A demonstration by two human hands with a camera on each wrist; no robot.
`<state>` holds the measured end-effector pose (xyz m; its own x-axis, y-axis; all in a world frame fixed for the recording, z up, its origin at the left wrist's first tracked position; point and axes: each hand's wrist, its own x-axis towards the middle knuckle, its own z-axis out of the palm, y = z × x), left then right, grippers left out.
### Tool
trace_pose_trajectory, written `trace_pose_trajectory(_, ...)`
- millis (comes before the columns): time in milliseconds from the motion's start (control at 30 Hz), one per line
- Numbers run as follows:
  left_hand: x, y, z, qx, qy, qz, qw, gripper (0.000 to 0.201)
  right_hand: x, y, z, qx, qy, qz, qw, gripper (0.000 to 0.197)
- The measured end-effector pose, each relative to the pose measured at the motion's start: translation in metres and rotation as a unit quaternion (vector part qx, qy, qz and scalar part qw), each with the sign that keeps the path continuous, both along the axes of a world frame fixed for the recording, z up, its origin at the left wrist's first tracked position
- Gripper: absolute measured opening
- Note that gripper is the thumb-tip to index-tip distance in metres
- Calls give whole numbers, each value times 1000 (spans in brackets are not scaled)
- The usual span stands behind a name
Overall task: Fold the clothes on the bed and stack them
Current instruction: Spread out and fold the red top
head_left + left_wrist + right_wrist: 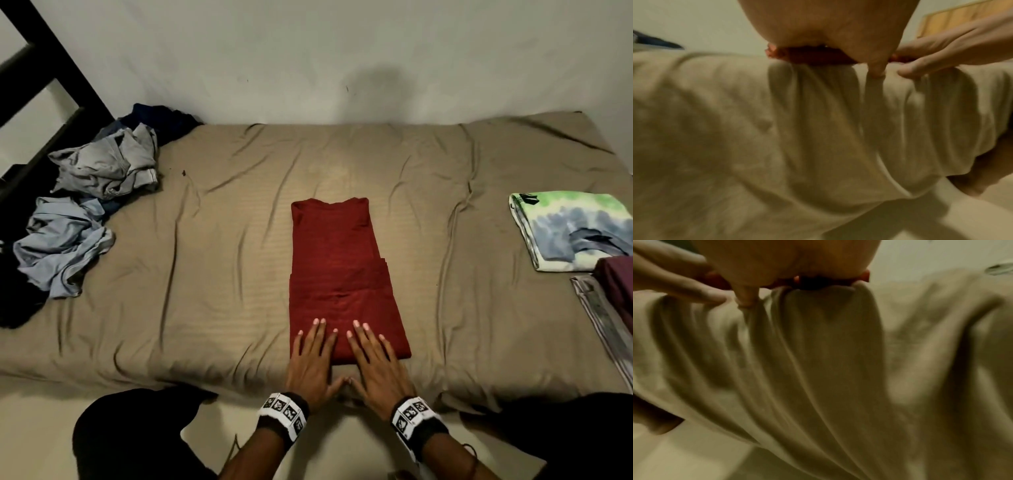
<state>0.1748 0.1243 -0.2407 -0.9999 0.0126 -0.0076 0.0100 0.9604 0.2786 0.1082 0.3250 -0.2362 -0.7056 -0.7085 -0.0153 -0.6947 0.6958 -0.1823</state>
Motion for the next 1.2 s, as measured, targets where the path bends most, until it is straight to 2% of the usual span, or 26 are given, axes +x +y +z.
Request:
trace_pose_trajectory(100, 7, -14, -14, -4, -26, 9, 1000, 87, -15, 22, -14, 18, -32, -47, 998, 87)
trace_pose_trajectory(200, 13, -35, -18, 91, -14, 22, 996, 80, -35, 51, -14, 11, -62, -116, 991, 84)
trace_pose_trajectory(333, 13, -47, -22, 165, 10, 71, 984, 97, -53, 63, -6, 21, -84, -95, 992, 78)
trace_pose_trajectory(400, 10, -50, -22, 182, 35, 85, 979, 90, -57, 62, 5, 16, -89, -86, 992, 73)
trace_pose_trajectory(533, 3, -54, 9, 232, 105, 105, 961, 79, -70, 58, 23, -113, -106, -164, 974, 53)
trace_pose_trajectory(600, 0, -53, 38, 267, 141, 110, 947, 70, -78, 62, 39, -211, -133, -147, 957, 52)
trace_pose_trajectory(700, 4, -55, 80, 284, 183, 128, 932, 51, -82, 71, 86, -331, -193, -110, 917, 35)
trace_pose_trajectory(767, 14, -54, 109, 308, 196, 142, 920, 35, -81, 72, 121, -366, -283, -119, 879, 23)
trace_pose_trajectory(833, 20, -49, 138, 375, 201, 160, 891, 25, -82, 72, 146, -398, -403, -111, 816, 19)
trace_pose_trajectory(900, 17, -47, 154, 451, 191, 183, 852, 24, -90, 65, 158, -430, -455, -117, 771, 25)
trace_pose_trajectory(1000, -8, -54, 133, 524, 139, 237, 806, 28, -115, 38, 143, -429, -494, -164, 738, 26)
trace_pose_trajectory(1067, -30, -65, 95, 561, 100, 285, 771, 36, -128, 19, 112, -419, -504, -228, 721, 53)
trace_pose_trajectory(1100, -42, -70, 75, 569, 78, 308, 758, 45, -132, 10, 91, -416, -512, -270, 701, 64)
trace_pose_trajectory(1167, -59, -81, 40, 559, 13, 354, 749, 67, -135, -2, 52, -422, -536, -337, 649, 70)
trace_pose_trajectory(1200, -65, -87, 24, 554, -25, 373, 744, 74, -136, -5, 40, -418, -543, -360, 634, 71)
